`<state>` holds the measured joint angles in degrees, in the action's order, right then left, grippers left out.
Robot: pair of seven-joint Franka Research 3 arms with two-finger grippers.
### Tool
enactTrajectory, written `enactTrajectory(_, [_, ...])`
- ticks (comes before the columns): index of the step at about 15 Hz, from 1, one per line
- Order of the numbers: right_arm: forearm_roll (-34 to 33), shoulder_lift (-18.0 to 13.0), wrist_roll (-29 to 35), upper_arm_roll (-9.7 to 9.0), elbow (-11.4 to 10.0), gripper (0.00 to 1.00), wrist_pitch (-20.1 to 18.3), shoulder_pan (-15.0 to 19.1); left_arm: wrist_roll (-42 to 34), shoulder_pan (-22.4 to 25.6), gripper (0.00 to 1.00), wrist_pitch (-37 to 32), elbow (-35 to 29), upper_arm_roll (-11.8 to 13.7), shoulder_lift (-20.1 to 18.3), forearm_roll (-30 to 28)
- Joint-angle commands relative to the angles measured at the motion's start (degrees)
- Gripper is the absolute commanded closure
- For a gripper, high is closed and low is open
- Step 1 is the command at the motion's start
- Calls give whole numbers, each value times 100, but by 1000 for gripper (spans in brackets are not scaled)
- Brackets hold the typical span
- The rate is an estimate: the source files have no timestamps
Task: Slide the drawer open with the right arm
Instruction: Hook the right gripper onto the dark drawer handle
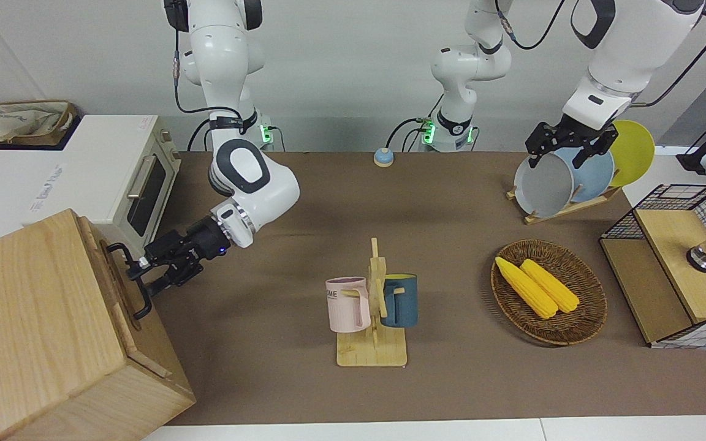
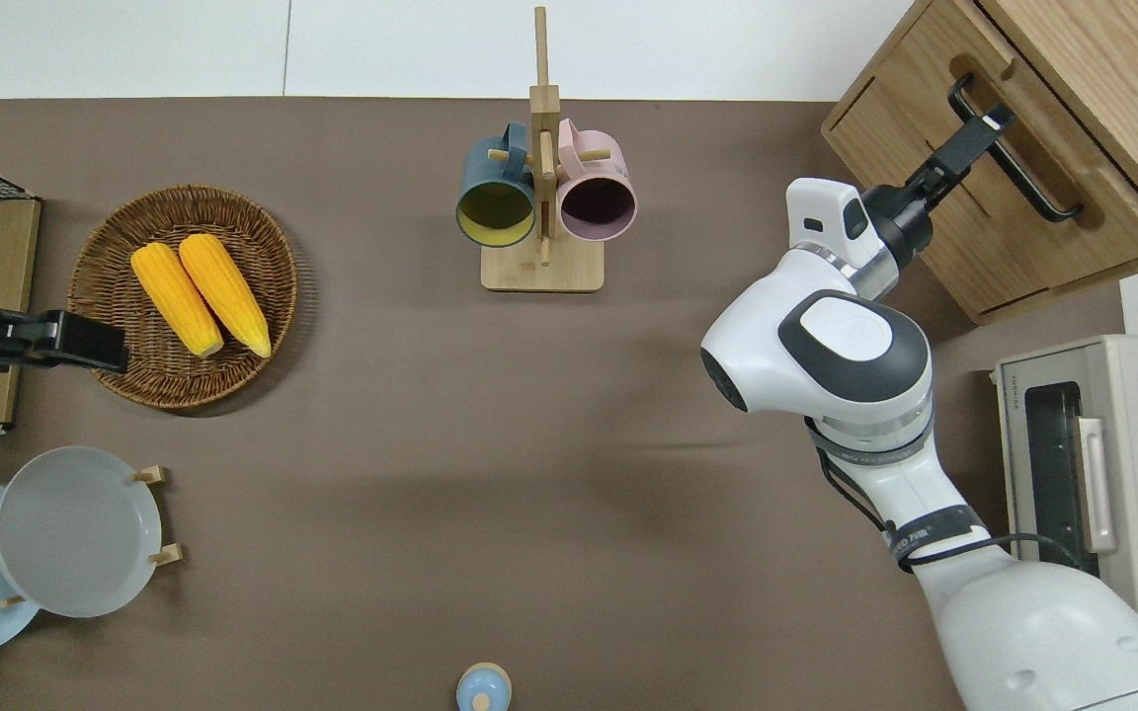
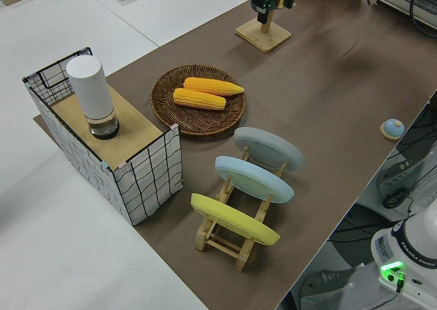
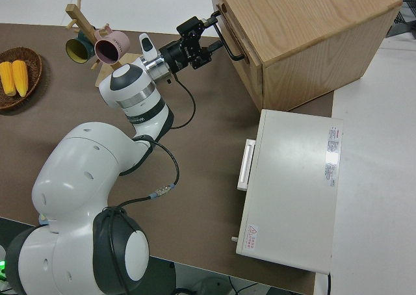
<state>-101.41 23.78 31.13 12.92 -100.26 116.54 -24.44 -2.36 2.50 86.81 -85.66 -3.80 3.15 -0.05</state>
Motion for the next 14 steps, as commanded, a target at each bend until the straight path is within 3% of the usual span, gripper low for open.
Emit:
enactTrajectory(1, [-370,4,174,-9,-55,654,132,123,60,-39,7,-103,58,2,-25,102])
enactTrajectory(3, [-397,13,148,-9,-46,968,132,150,60,-39,7,-103,49,2,-25,102])
enactTrajectory(4, [-406,13,139,0,-46,1000,141,159,60,-39,7,-103,58,2,-25,102])
enactTrajectory(14, [-415,4,77,-9,-64,1000,53,62,60,-39,7,-103,49,2,-25,102])
